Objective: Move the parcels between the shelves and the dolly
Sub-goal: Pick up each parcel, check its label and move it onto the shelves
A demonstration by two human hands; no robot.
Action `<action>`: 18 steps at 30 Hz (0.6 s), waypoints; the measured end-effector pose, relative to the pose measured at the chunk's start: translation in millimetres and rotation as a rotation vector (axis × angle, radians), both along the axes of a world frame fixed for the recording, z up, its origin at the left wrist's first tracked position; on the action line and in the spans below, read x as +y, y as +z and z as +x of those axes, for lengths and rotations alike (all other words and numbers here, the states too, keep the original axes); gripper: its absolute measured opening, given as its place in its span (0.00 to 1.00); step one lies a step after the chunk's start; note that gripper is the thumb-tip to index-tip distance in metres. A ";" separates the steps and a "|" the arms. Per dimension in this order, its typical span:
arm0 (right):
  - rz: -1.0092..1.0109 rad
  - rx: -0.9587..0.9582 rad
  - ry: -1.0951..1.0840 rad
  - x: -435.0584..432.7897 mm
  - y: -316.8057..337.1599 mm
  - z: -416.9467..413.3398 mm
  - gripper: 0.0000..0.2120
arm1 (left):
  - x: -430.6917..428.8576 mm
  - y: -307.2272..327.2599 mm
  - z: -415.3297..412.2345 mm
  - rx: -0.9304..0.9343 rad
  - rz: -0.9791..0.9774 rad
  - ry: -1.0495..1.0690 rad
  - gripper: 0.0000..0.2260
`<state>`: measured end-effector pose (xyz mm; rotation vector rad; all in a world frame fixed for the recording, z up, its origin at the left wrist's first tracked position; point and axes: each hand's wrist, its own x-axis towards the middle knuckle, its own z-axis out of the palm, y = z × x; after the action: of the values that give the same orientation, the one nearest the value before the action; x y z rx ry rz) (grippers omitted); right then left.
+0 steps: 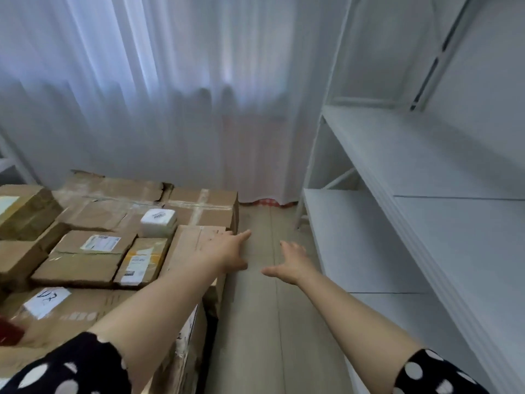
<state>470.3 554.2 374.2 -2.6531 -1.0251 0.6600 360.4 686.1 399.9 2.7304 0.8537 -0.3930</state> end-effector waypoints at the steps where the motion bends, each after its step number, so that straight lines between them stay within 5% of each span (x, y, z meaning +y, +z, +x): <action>1: 0.010 -0.012 -0.048 -15.1 3.0 -9.6 0.42 | -10.7 2.2 -4.9 -0.009 0.012 -0.044 0.36; 18: 0.273 -0.427 -0.874 -368.4 95.1 -279.4 0.18 | -345.7 92.1 -122.8 -0.174 0.007 -0.913 0.23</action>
<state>190.8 185.8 469.2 -2.6524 0.0571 -0.2194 237.6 340.5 492.0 2.9370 -0.4834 -0.2898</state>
